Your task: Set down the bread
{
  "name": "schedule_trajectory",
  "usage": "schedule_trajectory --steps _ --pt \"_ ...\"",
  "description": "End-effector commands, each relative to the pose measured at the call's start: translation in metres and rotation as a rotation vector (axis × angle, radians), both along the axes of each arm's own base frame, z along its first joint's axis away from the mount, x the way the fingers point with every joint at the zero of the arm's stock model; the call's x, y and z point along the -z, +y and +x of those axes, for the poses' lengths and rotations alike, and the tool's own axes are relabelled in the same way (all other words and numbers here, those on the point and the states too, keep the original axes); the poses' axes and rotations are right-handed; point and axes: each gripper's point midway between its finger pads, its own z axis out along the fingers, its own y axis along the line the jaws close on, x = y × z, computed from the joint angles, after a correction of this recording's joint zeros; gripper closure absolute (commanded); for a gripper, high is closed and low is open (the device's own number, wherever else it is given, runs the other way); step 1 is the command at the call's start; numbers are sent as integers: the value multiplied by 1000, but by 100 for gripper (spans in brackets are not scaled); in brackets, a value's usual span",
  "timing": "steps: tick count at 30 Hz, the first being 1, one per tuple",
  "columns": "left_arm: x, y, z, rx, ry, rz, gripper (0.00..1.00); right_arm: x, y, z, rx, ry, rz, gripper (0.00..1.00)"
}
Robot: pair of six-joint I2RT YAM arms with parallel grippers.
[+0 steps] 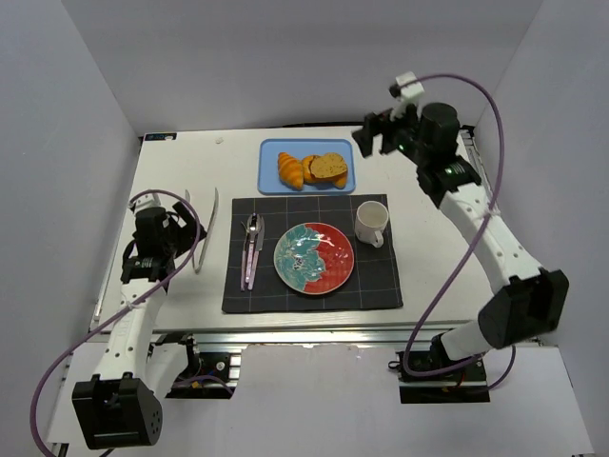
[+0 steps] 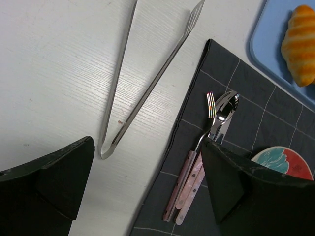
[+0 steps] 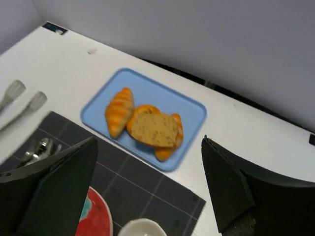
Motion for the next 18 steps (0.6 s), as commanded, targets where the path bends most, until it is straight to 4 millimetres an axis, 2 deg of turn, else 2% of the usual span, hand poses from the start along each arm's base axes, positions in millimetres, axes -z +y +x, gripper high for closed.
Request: schedule_trajectory --steps 1,2,3,4,5,6,7,8,9,10,11,12,13,14,15,16,18 --pt "-15 -5 6 60 -28 22 2 74 -26 -19 -62 88 -65 11" --pt "-14 -5 7 61 -27 21 2 76 -11 -48 -269 58 -75 11" --pt "-12 -5 8 62 -22 23 2 68 -15 -70 -401 -94 -187 11" --pt "-6 -5 10 64 -3 25 7 98 -24 -90 -481 -57 -219 18" --pt "-1 -4 9 63 23 27 15 92 -16 -119 -615 -117 -207 22" --pt "0 -2 10 61 41 32 28 99 -15 -131 -664 -130 -224 29" --pt "13 -1 11 61 100 39 47 109 -16 -141 -704 -128 -247 53" --pt "19 5 11 42 142 61 90 116 -12 -155 -761 -118 -225 69" --pt "27 7 7 44 200 74 99 119 -12 -161 -778 -111 -221 79" --pt "26 9 11 53 218 91 100 123 -12 -165 -796 -92 -213 85" --pt "35 12 12 54 265 104 96 131 -12 -174 -814 -36 -195 84" --pt "38 12 12 68 286 113 85 135 -12 -176 -821 -16 -189 77" --pt "36 13 16 85 290 134 68 137 -12 -178 -824 2 -183 46" --pt "44 16 17 87 325 146 49 140 -13 -180 -824 20 -179 31" --pt "47 17 19 103 340 160 24 141 -14 -180 -818 30 -179 20" --pt "50 16 21 126 351 167 19 142 -14 -180 -812 32 -182 12" --pt "61 12 27 179 377 173 11 142 -18 -176 -779 24 -190 11"
